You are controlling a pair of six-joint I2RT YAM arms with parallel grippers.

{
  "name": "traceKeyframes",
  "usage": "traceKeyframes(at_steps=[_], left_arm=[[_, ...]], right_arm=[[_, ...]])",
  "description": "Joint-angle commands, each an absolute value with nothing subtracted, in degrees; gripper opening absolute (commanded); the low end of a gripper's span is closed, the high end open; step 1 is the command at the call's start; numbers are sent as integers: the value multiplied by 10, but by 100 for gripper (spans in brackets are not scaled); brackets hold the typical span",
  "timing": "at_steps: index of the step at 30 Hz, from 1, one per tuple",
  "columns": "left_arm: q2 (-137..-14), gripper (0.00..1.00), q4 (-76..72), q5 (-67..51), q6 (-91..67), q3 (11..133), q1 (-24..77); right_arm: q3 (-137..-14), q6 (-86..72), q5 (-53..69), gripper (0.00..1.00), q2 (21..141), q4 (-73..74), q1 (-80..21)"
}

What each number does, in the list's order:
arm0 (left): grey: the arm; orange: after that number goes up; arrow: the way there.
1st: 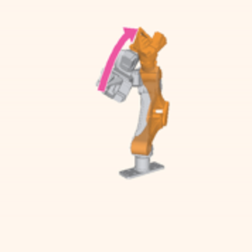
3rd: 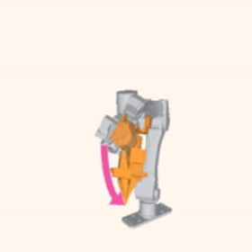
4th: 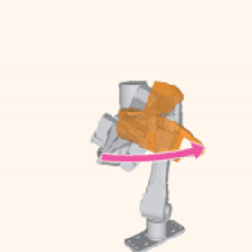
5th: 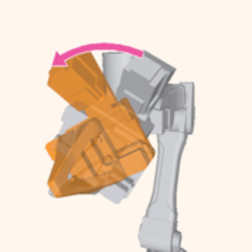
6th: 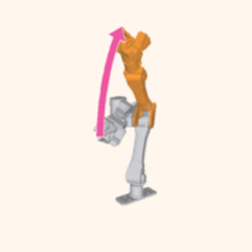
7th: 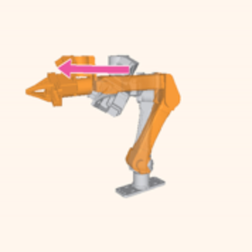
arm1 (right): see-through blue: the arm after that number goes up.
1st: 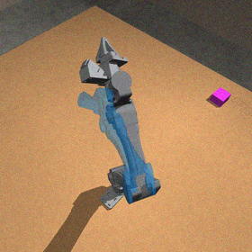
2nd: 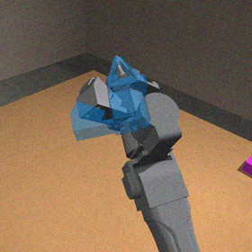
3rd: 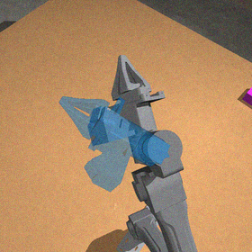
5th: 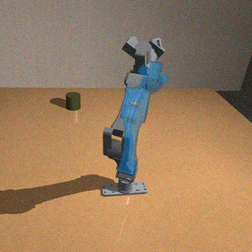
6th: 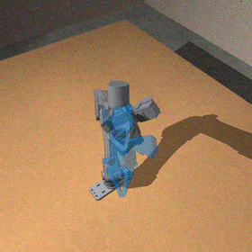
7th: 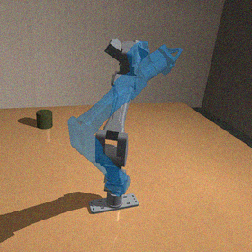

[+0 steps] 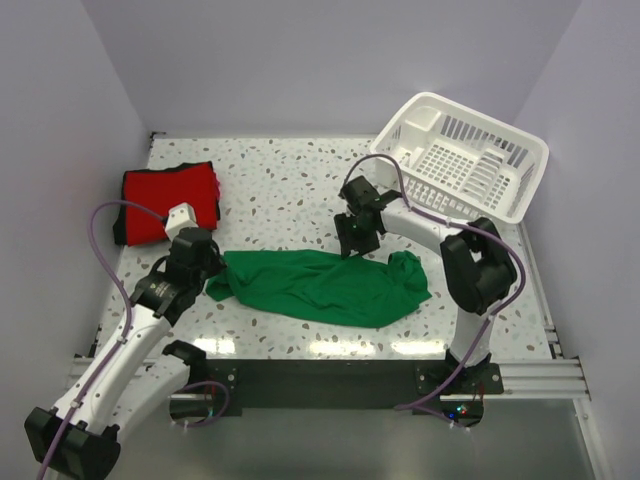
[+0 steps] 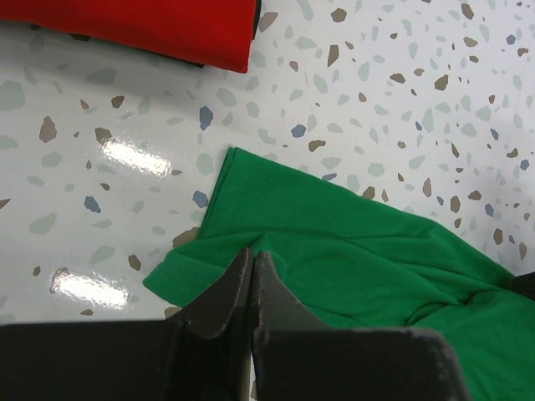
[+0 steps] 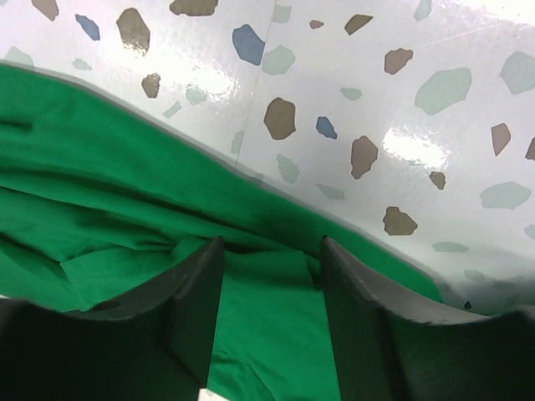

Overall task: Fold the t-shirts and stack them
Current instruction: Flatten the tshirt out

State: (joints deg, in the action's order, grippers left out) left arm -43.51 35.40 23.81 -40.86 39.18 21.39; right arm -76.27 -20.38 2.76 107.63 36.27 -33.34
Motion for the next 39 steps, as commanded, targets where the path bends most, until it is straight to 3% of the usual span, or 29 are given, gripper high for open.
traceKeyframes(at_steps=[1,4,5,6,14,18,21,22,25,39], left_arm=[[-432,0,336,249,-403,403,210],[-430,0,337,250,-406,401,210],[-431,0,337,250,-407,400,210],[-429,0,335,250,-408,399,210],[-430,0,328,240,-412,388,210],[-429,0,326,228,-419,374,210],[-424,0,326,220,-424,367,210],[-422,0,327,219,-425,366,210],[-415,0,330,216,-429,362,210],[-391,0,350,223,-421,367,210]], right_arm=[[-763,-196,44,48,1059,369,-331],[-754,-193,72,24,1042,374,-331],[-753,-191,76,4,1036,379,-331],[-749,-192,80,0,1028,387,-332],[-657,-164,108,0,823,421,-333],[-537,-148,141,0,736,447,-333],[-471,-160,139,15,706,474,-332],[-468,-166,141,27,701,466,-335],[-504,-182,111,49,700,470,-335],[-509,-249,64,50,783,416,-333]])
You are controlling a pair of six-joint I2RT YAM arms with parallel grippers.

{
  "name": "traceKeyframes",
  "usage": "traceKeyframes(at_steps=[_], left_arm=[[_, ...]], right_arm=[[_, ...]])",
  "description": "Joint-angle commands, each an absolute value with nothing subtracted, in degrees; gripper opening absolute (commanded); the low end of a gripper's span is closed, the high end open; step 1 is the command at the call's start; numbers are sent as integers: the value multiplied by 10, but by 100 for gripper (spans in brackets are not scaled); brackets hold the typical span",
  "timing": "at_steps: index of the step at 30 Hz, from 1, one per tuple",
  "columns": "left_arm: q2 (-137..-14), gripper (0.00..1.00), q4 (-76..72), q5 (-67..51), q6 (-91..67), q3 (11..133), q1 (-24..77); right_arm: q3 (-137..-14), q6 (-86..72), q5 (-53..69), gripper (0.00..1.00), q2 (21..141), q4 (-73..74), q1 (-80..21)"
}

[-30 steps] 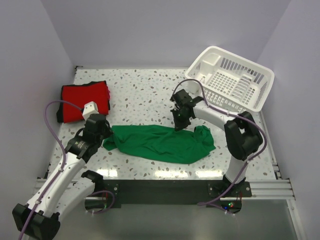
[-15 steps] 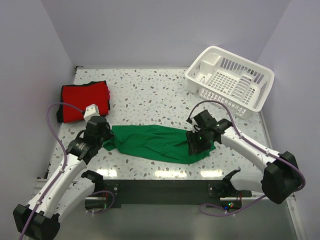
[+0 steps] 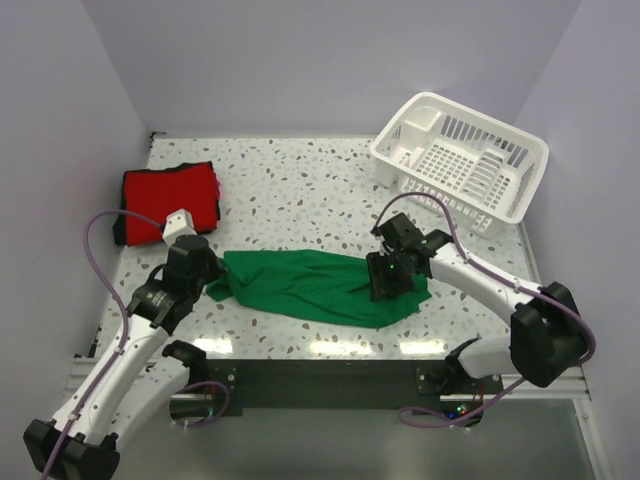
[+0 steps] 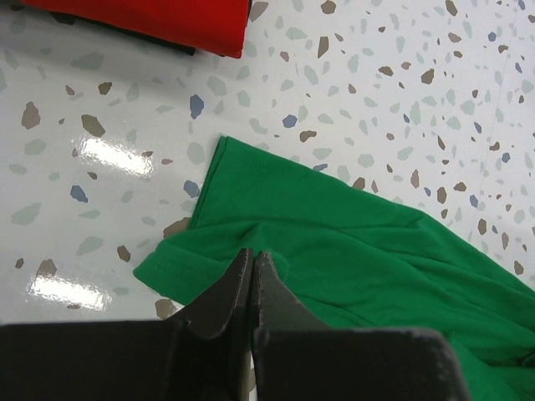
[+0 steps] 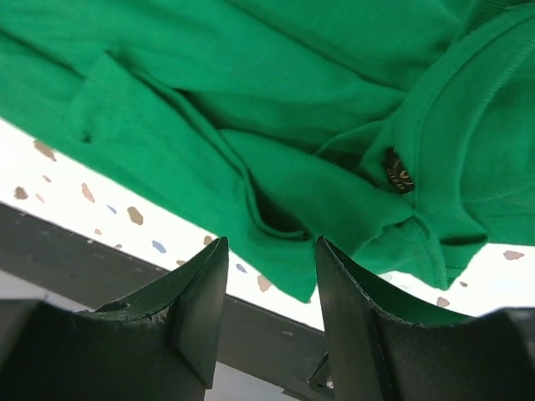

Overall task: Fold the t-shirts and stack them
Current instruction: Flatten the tshirt out

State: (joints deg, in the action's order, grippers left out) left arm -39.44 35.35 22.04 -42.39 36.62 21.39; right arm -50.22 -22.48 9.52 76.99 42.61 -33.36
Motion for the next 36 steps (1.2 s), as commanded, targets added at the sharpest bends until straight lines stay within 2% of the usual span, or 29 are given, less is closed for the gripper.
traceKeyframes(at_steps=[1,6,11,14,16,18,21,23,25,26,28,31,32,36], left_arm=[[-393,0,349,223,-419,368,210],[-399,0,350,227,-411,376,210],[-398,0,350,227,-410,371,210],[-401,0,346,225,-407,370,210],[-403,0,345,224,-407,371,210],[-405,0,345,224,-406,371,210],[-405,0,345,222,-404,370,210],[-404,0,343,219,-406,367,210],[-407,0,339,215,-408,363,210],[-408,0,337,213,-408,362,210],[-411,0,331,210,-410,359,210],[-417,0,323,206,-409,357,211],[-417,0,322,204,-410,357,210],[-421,0,318,201,-410,353,210]], right_arm=[[-511,-250,61,49,786,420,-334],[-498,-278,49,47,780,432,-334],[-475,-265,151,46,794,397,-334],[-473,-257,169,45,823,401,-333],[-472,-254,173,40,843,403,-333],[-476,-256,174,28,841,403,-335],[-511,-254,164,18,811,431,-335],[-552,-246,165,17,787,466,-336],[-576,-235,197,19,773,482,-337],[-593,-230,214,25,763,493,-337],[-600,-214,297,31,762,504,-338],[-596,-188,337,42,773,534,-345],[-594,-185,317,45,773,541,-345],[-591,-213,188,47,763,564,-346]])
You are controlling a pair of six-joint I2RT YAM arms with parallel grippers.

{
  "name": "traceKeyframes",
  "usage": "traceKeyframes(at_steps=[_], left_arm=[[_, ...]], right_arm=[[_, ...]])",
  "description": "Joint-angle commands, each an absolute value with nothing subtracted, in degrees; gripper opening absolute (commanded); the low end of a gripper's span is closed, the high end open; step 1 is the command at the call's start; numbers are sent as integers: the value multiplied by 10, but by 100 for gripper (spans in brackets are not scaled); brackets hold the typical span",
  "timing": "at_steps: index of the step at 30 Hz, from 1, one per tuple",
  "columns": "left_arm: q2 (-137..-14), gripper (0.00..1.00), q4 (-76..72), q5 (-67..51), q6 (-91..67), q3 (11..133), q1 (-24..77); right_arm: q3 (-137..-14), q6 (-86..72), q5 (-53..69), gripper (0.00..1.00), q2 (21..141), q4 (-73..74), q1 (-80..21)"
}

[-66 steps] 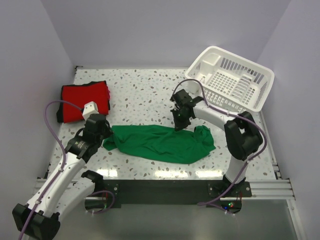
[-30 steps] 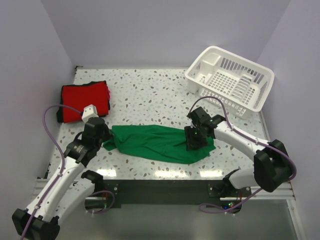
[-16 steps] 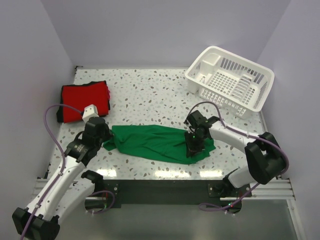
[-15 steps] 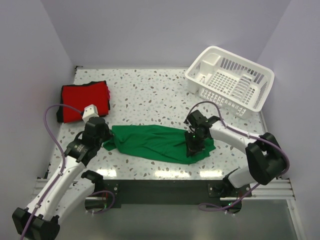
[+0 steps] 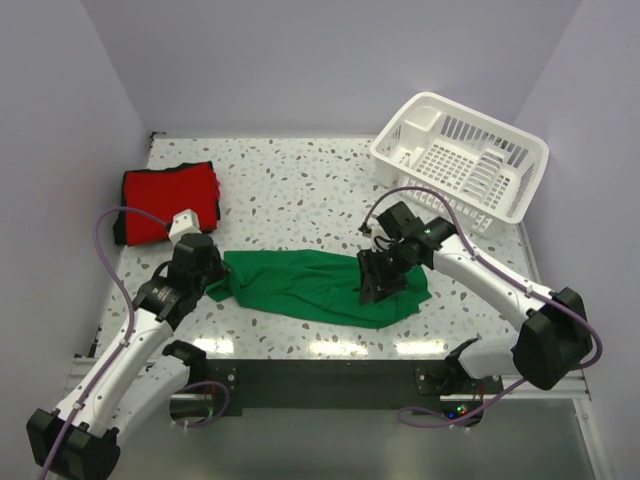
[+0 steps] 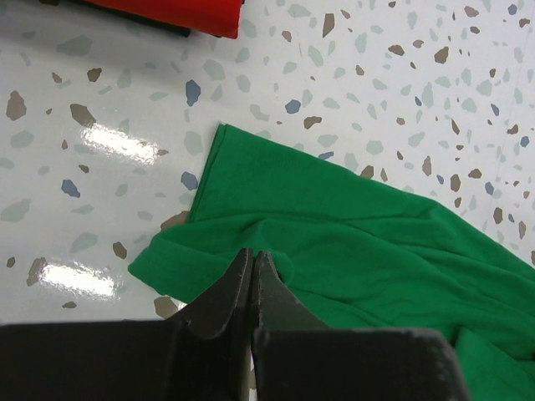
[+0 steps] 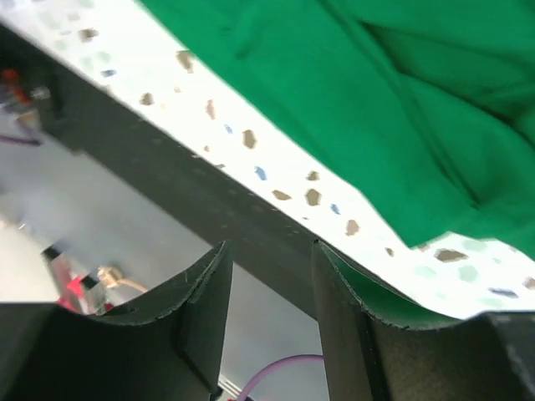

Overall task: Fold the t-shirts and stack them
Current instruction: Flatten the tshirt out

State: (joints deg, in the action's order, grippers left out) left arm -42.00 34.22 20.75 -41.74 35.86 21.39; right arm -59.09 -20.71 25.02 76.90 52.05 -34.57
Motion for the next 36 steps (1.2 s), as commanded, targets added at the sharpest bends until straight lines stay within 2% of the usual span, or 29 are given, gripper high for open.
traceKeyframes(at_steps=[1,6,9,28,36], left_arm=[[-422,0,316,201,-410,353,210],[-425,0,316,201,-406,358,210],[-424,0,318,206,-401,359,210],[-454,0,297,199,-359,368,211],[-461,0,292,200,-356,368,210]], right_arm=[[-587,-227,161,47,763,562,-345],[-563,-334,8,45,741,556,-340],[-534,-356,-16,45,728,548,-330],[-494,-339,41,45,815,448,-296],[-494,-338,47,28,821,468,-296]])
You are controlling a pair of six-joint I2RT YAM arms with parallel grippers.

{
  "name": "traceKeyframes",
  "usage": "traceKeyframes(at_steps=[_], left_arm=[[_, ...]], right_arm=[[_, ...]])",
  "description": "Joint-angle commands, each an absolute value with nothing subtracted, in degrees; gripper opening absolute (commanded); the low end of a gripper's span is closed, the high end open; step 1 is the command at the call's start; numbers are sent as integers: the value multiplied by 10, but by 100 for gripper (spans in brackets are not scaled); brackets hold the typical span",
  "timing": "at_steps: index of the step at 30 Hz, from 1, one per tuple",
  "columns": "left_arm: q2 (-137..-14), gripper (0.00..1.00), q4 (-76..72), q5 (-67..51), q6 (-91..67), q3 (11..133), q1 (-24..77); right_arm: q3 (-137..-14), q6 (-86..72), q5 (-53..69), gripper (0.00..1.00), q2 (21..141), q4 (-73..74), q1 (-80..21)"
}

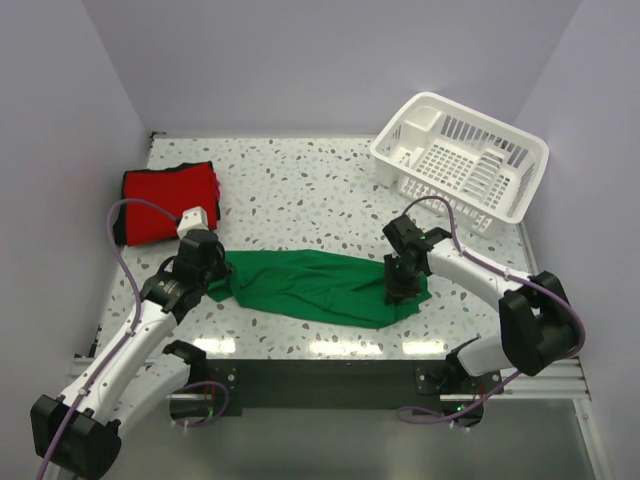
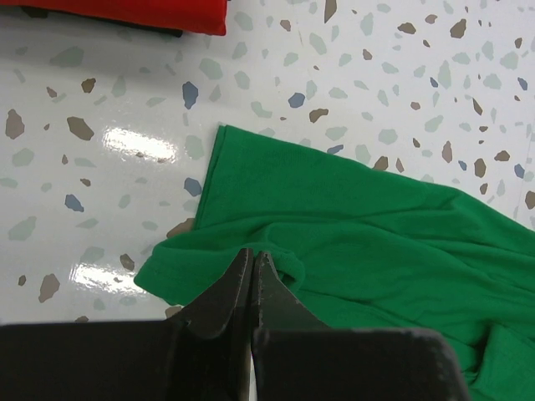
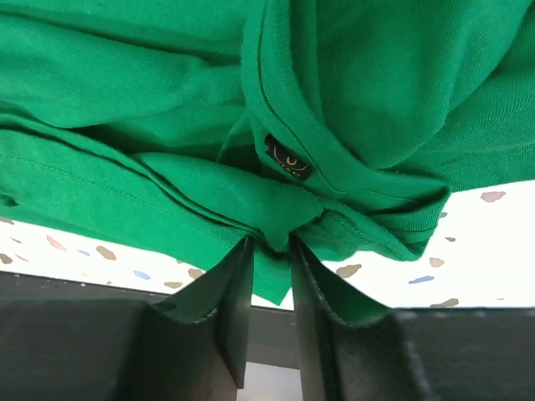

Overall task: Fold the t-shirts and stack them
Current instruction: Flatten the tshirt out

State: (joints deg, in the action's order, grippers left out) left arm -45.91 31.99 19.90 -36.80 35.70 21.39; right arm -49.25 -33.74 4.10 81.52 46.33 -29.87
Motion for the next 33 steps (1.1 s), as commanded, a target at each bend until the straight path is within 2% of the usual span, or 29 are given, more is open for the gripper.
traceKeyframes(at_steps=[1,13,21,23,28,33], left_arm=[[-461,0,290,200,-356,368,210],[-469,0,284,198,-359,367,211],[-470,0,280,194,-365,366,211],[-469,0,279,193,-365,364,210],[-464,0,283,193,-367,360,210],[-459,0,287,194,-367,359,210]], right_arm=[[-494,-338,46,25,823,475,-296],[-519,-350,16,18,793,547,-297],[-515,-346,19,13,778,528,-296],[-512,-341,28,16,779,518,-297],[-507,-337,43,30,780,491,-296],[-496,-334,43,28,803,473,-297]])
